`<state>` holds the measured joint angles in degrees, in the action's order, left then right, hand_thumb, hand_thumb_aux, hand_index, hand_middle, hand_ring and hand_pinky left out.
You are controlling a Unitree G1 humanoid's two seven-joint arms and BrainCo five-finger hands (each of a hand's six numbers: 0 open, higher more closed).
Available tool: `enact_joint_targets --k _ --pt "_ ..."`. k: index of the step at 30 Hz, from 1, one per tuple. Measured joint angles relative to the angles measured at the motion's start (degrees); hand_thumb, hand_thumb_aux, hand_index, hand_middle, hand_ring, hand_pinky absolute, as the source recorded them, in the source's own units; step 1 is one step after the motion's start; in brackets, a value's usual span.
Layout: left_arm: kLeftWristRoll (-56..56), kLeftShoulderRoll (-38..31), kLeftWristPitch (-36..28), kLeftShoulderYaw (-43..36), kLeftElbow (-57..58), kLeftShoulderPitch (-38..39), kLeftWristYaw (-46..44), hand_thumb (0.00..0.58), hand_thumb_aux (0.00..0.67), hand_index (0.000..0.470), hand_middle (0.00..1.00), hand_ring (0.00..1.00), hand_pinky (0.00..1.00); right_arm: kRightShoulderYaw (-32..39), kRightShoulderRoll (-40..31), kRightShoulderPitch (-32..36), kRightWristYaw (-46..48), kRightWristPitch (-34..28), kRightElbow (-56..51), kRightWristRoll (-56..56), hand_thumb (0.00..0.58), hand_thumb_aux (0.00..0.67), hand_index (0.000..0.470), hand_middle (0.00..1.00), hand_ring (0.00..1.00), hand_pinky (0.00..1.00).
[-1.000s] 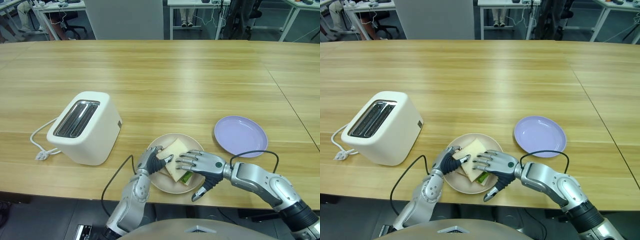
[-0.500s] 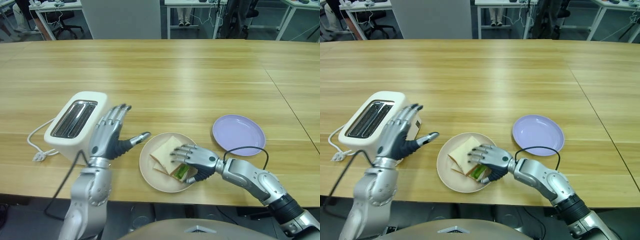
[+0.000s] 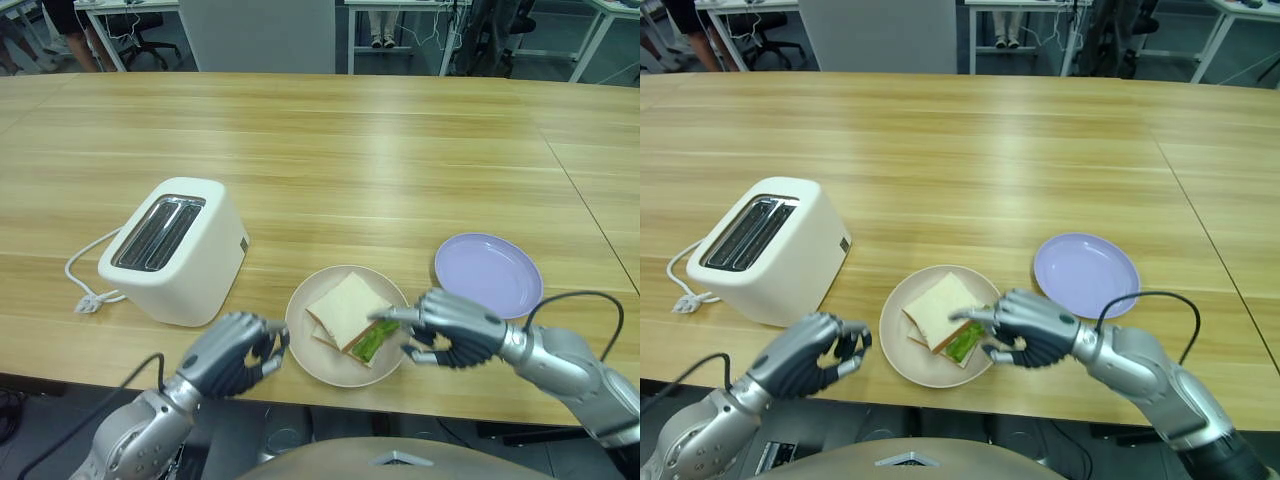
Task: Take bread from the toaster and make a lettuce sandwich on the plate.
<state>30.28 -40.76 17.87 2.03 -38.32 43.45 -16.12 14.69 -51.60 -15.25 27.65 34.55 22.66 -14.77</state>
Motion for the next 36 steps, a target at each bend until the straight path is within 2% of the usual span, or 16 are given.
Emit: enact_joint_targets --k 3,8,15,21,29,36 --pt "4.8 -1.2 2.7 -3.1 3.4 0.1 -1.4 0.580 0.670 0.460 1.00 1.00 1.00 2.1 -1.8 -4.1 3.3 1.0 -0.5 -0.9 0.580 0.670 0.460 1.00 1.00 1.00" --pt "11.2 -1.0 4.8 -8.4 7.7 -2.3 -2.5 0.580 0.670 0.460 1.00 1.00 1.00 4.3 0.3 -4.2 3.6 2.8 -4.8 -8.3 0.580 0.670 0.460 1.00 1.00 1.00" --pt "16.4 1.4 5.4 -13.5 14.0 -11.9 -2.4 0.580 0.670 0.460 1.00 1.00 1.00 8.1 5.4 -0.4 1.3 6.0 -11.7 -17.9 0.580 0.670 0.460 1.00 1.00 1.00" --pt "17.7 2.7 5.2 -15.8 17.8 -16.2 -1.9 0.580 0.670 0.460 1.00 1.00 1.00 10.0 8.7 3.1 0.1 6.6 -16.2 -19.8 0.580 0.670 0.460 1.00 1.00 1.00" --pt "18.3 4.6 4.0 -18.6 22.0 -19.4 -1.7 0.580 0.670 0.460 1.00 1.00 1.00 10.3 11.3 5.0 0.0 5.2 -19.1 -19.3 0.580 0.670 0.460 1.00 1.00 1.00" --pt "19.3 7.5 2.7 -19.8 24.6 -24.7 0.9 0.580 0.670 0.460 1.00 1.00 1.00 10.9 17.6 13.4 -2.7 2.7 -26.1 -21.7 0.580 0.670 0.460 1.00 1.00 1.00"
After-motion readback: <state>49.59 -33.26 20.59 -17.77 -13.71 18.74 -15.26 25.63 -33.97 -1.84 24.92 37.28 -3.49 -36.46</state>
